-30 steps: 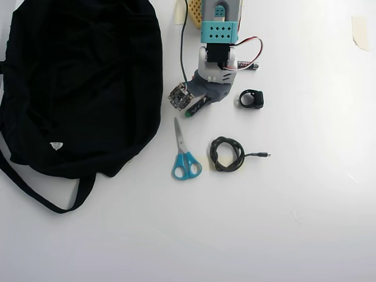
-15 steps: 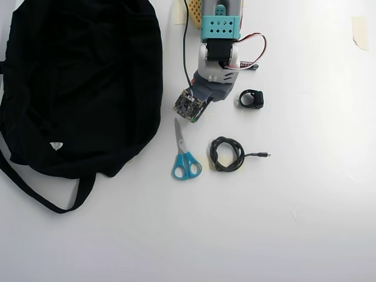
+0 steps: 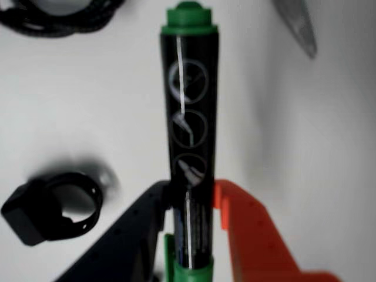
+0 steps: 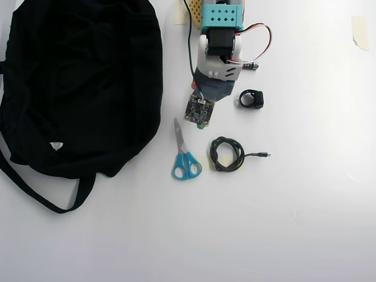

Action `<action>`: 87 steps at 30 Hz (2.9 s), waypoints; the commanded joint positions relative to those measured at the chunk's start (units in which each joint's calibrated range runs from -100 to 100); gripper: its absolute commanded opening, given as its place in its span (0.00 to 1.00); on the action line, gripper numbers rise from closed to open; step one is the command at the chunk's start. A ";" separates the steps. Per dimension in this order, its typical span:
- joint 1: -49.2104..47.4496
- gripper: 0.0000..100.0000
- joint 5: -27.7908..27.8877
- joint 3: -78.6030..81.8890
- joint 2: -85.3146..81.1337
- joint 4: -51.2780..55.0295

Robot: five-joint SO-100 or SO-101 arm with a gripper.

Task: Put the green marker into the black bag

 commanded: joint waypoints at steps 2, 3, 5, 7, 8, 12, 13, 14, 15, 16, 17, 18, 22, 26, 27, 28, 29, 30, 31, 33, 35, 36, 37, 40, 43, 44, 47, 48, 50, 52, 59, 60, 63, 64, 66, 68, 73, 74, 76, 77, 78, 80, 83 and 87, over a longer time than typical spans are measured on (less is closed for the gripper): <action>0.23 0.02 1.54 -7.30 -5.10 5.01; 0.30 0.02 1.59 -8.11 -5.52 6.13; 0.98 0.02 1.70 -9.19 -6.51 8.11; 2.17 0.02 1.49 -10.00 -7.43 9.40; 2.85 0.02 1.49 -10.35 -7.92 9.58; 6.66 0.02 1.64 -11.70 -9.25 9.49; 8.16 0.02 1.64 -11.97 -9.25 9.49; 9.58 0.02 1.64 -12.33 -9.25 9.40; 11.07 0.02 1.64 -12.87 -9.25 9.32; 12.50 0.02 1.70 -13.59 -9.25 9.32; 13.69 0.02 1.75 -14.13 -9.25 9.32; 14.89 0.02 1.75 -14.67 -9.25 9.23; 21.40 0.02 1.80 -15.39 -9.09 8.97; 27.30 0.02 2.48 -15.39 -8.09 8.63; 28.50 0.02 2.96 -15.39 -8.09 8.54; 31.27 0.02 3.11 -15.39 -8.09 7.77; 32.54 0.02 3.17 -15.39 -8.09 7.34; 35.08 0.02 3.17 -15.39 -8.09 6.30; 36.35 0.02 3.17 -15.39 -8.01 5.61; 40.02 0.02 3.22 -14.85 -8.01 2.60; 44.36 0.02 3.22 -14.31 -7.34 -0.16; 46.45 0.02 3.22 -14.40 -5.77 -1.28; 48.02 0.02 3.22 -14.40 -3.36 -2.66; 50.04 0.02 3.22 -15.30 8.76 -11.44; 54.31 0.02 3.22 -15.39 18.80 -16.87; 55.05 0.02 3.17 -15.39 20.04 -16.87; 54.90 0.17 2.80 -15.39 18.96 -16.52; 54.68 0.23 2.75 -15.39 18.88 -16.01; 53.41 0.27 2.69 -15.39 18.38 -13.94; 48.25 0.26 2.59 -14.58 7.59 -7.74; 15.79 0.25 -0.56 -14.22 -14.98 0.70; 12.94 0.22 -1.29 -13.77 -15.14 0.79; 3.89 0.02 -1.45 -7.57 -22.03 2.00; 3.52 0.02 -0.93 -6.04 -23.28 2.00; 2.85 0.02 0.18 -3.08 -26.10 2.00; 1.73 0.02 3.79 0.88 -29.58 1.91; -0.37 0.02 6.05 13.36 -38.88 0.36; -0.82 0.02 6.21 16.69 -41.29 -0.67; -2.01 0.02 6.21 23.07 -46.51 -3.26; -2.54 0.02 6.21 26.39 -49.25 -4.64; -2.91 0.02 6.21 29.72 -51.83 -6.10; -3.14 0.02 6.36 35.83 -56.47 -9.12; -3.29 0.02 6.42 43.55 -61.87 -11.10; -4.78 0.02 6.47 51.73 -69.00 -11.10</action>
